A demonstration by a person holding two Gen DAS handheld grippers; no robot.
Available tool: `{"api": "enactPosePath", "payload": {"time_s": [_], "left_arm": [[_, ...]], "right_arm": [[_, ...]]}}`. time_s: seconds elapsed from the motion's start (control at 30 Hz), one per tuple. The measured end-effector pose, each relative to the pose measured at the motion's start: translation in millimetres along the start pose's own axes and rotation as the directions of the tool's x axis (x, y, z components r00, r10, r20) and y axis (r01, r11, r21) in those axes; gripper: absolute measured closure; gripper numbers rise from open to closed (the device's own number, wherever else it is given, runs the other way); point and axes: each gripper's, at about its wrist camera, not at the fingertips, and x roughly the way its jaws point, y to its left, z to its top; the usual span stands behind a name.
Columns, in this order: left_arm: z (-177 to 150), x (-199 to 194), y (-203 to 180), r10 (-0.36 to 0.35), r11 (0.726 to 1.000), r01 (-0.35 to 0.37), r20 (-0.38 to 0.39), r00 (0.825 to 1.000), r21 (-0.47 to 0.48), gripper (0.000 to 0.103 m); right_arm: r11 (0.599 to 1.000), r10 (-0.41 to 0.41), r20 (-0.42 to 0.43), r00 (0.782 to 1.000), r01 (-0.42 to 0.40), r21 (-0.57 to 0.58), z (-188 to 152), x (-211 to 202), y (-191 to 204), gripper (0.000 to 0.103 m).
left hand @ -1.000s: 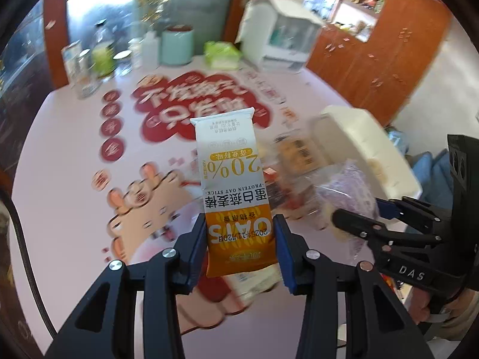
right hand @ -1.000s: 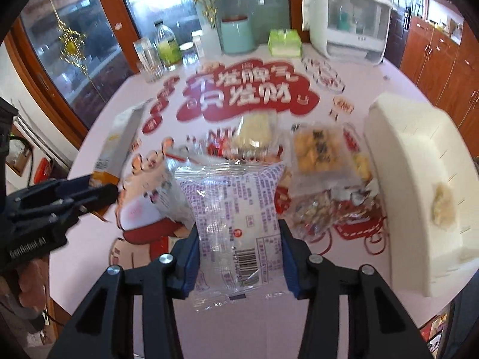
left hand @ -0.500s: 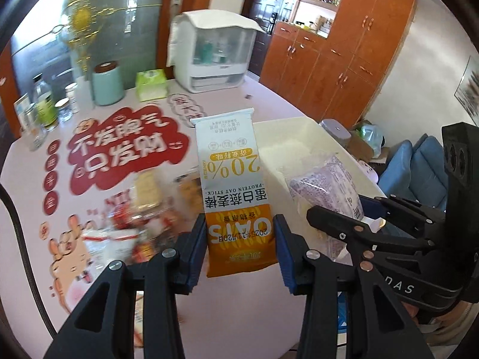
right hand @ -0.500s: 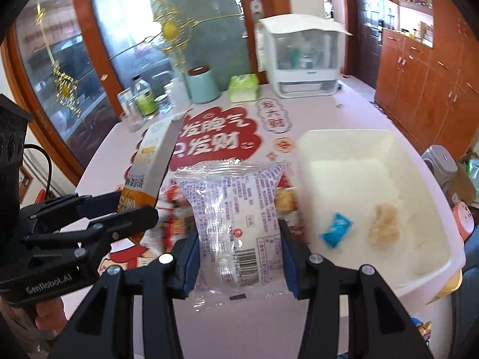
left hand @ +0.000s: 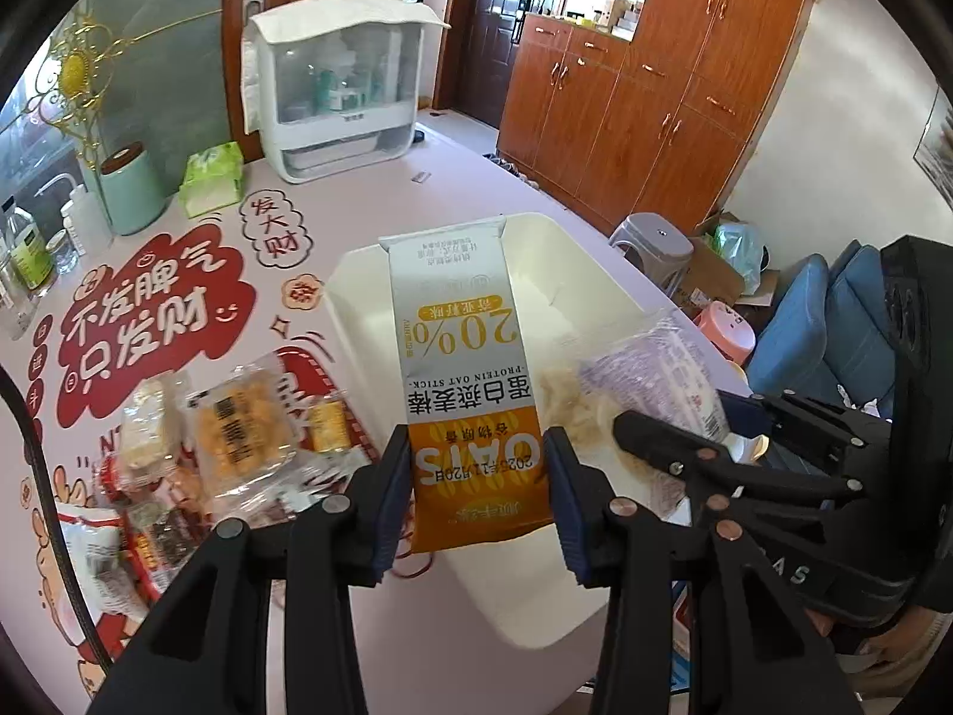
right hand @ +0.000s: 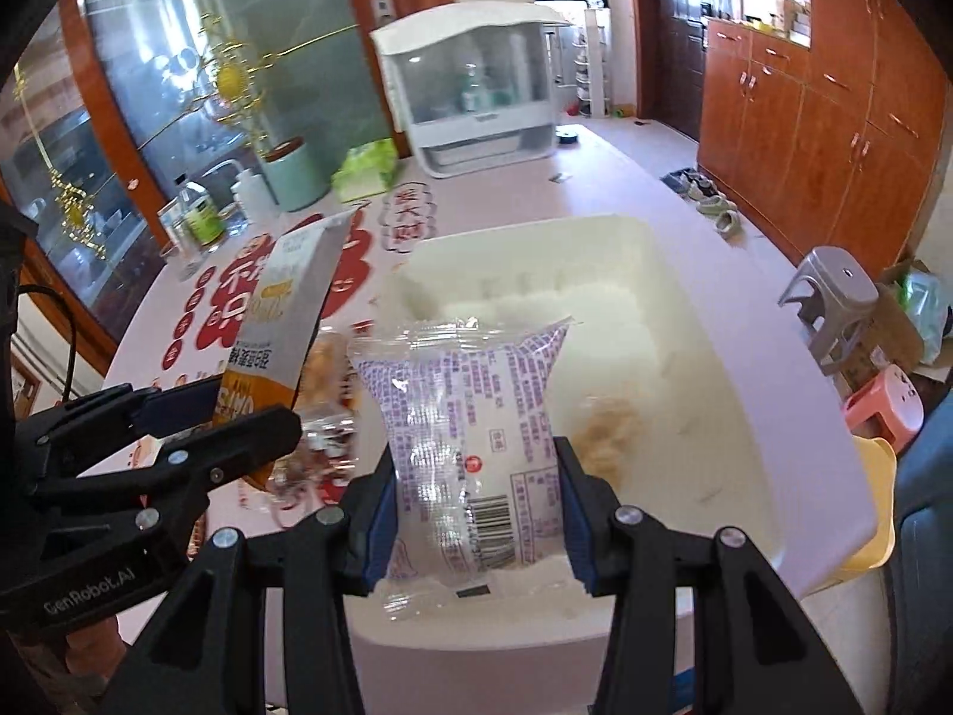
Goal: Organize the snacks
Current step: 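Carry both packs into the white tray and open both grippers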
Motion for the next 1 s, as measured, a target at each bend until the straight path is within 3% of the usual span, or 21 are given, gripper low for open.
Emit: {"api": "enactPosePath", "payload": {"time_s": [0.3,0.57,1.0], "left_arm": [[11.5,25.9,-30.2,0.032,0.999,-0.032,-0.021,0.999,0.003,0.061],[22.4,46.3,-28.8,0.073,0.997,-0.074,-0.061,0.995,-0.019,0.061],[27.2,55.8,-24.7,0.147,0.989,-0.149,-0.077,0.986,-0.022,0.061]], "right_arm": [[0.997,-0.018,-0.023,1.000,0.020,0.077,2.3,8.1,-60.3,0.056],[0.998,0.014,-0.042,0.999,-0.011,0.068,4.3,16.5,-61.4,0.055],[1.000,-0.001,-0.075,0.997,0.003,0.023,6.2,28.7,-50.6,0.054]]}}
